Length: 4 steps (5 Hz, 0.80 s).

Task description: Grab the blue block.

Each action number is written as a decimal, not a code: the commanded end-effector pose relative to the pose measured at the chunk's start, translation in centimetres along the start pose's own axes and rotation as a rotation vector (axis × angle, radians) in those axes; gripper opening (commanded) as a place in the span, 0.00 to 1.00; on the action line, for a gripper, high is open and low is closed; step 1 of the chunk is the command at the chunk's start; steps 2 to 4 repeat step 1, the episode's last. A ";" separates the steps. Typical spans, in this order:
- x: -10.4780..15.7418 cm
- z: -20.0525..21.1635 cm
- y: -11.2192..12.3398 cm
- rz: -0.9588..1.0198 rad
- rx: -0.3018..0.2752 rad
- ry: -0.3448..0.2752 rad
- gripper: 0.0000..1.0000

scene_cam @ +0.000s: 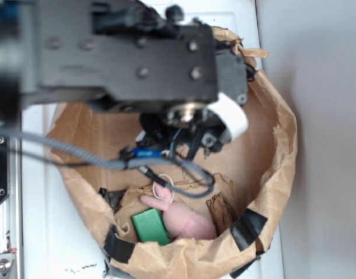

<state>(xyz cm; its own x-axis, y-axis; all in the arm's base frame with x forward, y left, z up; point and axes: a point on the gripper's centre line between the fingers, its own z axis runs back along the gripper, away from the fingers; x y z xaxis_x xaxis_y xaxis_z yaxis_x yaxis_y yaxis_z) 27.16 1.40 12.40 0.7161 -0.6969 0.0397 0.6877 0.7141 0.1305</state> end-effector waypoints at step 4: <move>0.6 1.6 -0.3 -0.008 0.042 -0.010 0.00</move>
